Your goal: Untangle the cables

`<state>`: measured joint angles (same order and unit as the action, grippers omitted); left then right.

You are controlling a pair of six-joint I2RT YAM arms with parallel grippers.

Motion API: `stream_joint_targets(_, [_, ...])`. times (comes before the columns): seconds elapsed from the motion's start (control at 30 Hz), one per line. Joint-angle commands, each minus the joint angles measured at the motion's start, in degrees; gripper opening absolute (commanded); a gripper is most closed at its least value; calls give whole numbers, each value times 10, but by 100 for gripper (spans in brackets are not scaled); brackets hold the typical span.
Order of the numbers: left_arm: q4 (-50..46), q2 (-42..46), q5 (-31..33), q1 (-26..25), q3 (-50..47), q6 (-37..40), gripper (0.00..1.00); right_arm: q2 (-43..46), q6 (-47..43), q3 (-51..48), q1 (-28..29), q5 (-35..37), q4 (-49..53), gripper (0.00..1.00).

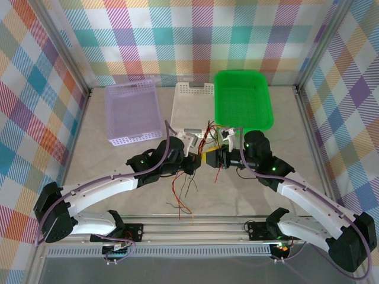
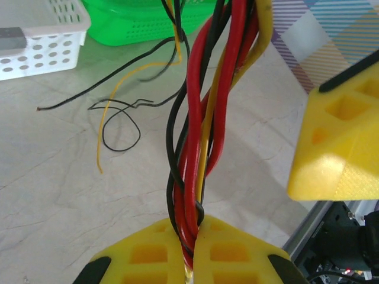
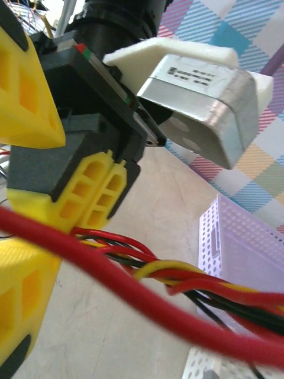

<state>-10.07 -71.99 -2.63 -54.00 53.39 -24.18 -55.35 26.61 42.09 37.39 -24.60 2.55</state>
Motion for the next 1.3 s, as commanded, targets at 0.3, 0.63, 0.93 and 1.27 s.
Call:
stream_joint_targets(0.3, [27,-3,-25,-8,-2,19,0,-31,12,-3,-5,71,-43,38])
stream_joint_targets(0.63, [29,0,-28,-8,-3,19,0,-48,18,-7,-5,48,-64,20])
stream_joint_targets(0.93, [29,4,-30,-8,2,19,0,-37,14,-16,-5,62,-61,0])
stream_joint_targets(1.27, [19,8,-20,-8,10,28,18,-24,9,-18,-4,65,-64,0])
